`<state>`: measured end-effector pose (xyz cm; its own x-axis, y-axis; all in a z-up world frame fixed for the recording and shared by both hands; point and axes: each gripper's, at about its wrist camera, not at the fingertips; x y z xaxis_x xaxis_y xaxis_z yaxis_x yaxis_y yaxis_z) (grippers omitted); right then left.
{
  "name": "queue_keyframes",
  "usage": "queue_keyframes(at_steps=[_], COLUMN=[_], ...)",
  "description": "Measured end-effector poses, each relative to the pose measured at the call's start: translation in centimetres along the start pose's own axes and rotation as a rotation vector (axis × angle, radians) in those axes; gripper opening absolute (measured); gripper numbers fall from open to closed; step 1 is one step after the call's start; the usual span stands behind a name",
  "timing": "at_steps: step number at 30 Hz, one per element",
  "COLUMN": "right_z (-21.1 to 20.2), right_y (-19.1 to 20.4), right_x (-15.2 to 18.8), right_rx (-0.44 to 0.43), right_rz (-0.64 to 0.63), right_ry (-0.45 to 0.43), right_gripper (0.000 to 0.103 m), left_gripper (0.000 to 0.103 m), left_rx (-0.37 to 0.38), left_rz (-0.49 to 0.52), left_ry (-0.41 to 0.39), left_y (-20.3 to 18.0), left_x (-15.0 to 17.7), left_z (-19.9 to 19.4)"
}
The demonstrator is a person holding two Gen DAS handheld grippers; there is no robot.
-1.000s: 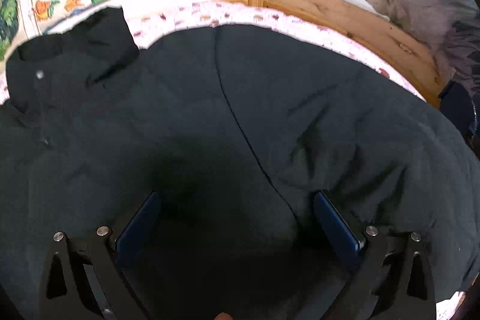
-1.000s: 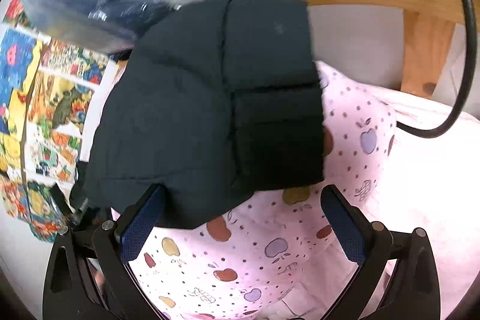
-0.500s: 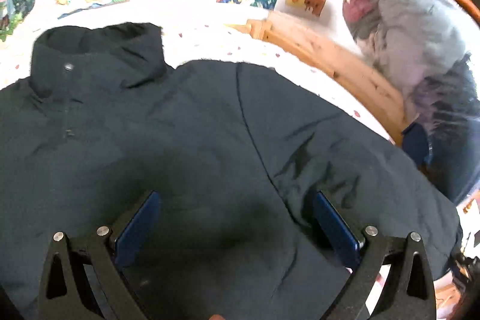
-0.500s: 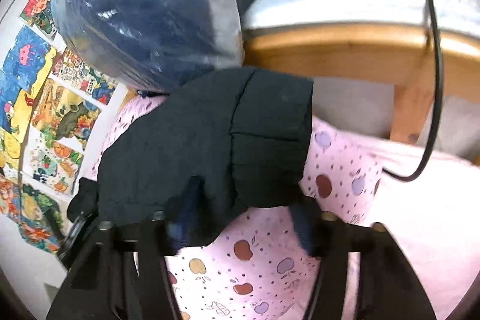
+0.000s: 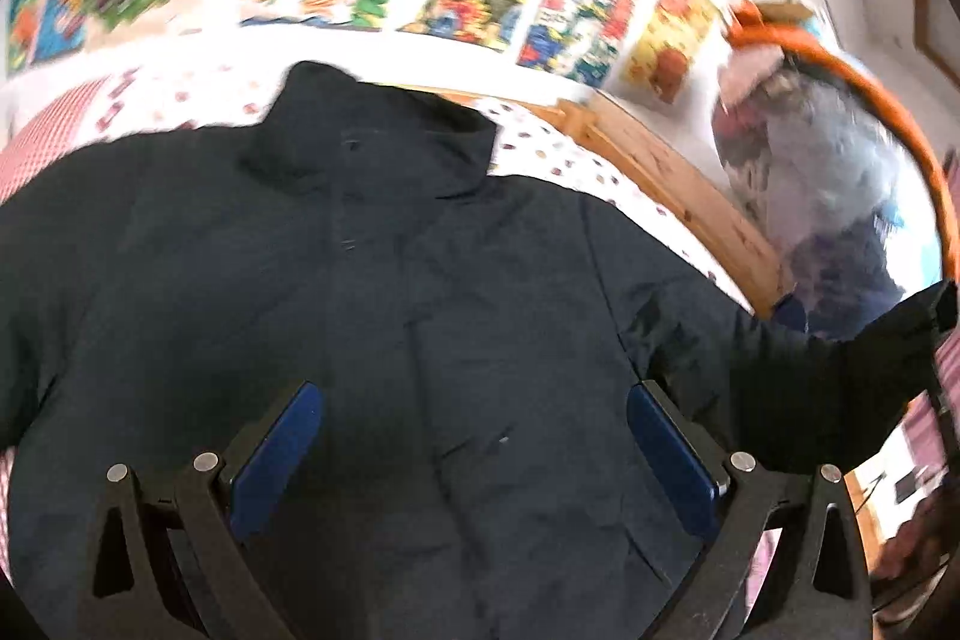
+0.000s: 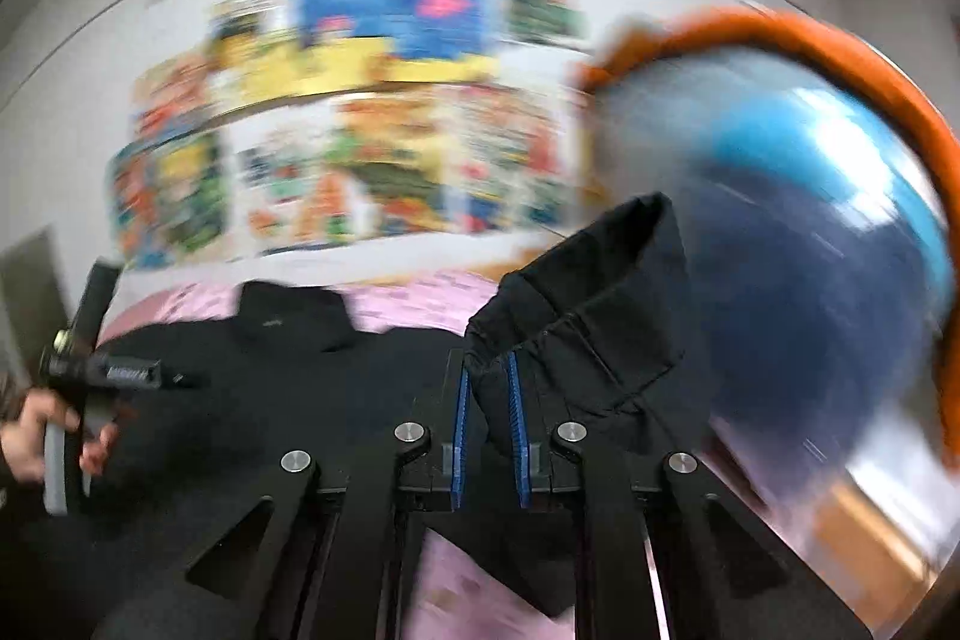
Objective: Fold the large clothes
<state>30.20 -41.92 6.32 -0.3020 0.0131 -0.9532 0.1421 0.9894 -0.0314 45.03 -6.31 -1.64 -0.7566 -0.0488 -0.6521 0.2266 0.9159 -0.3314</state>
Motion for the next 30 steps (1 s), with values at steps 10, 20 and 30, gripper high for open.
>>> queue_keyframes(at_steps=[10, 20, 30], right_z=[3.1, 2.4, 1.9], right_y=[14.9, 19.3, 19.9], right_x=[4.8, 12.1, 13.1], right_rx=[-0.348, -0.457, -0.463], right_rz=[-0.286, -0.382, -0.370], right_ry=[0.152, 0.313, 0.327], right_gripper=[0.011, 0.011, 0.011], left_gripper=[0.102, 0.102, 0.091], left_rx=[0.167, 0.406, 0.420], left_rz=[-0.245, -0.350, -0.368], left_ry=[-0.032, 0.157, 0.310], left_y=[8.1, 7.2, 4.3], left_x=[0.5, 2.6, 4.5], left_z=[-3.1, 3.0, 7.2])
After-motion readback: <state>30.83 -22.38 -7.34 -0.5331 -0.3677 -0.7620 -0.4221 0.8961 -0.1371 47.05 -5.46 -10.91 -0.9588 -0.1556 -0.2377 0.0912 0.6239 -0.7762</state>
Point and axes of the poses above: each gripper's, at about its wrist camera, not at the fingertips, and z roughly the way its jaws point, y to its left, x to its underside
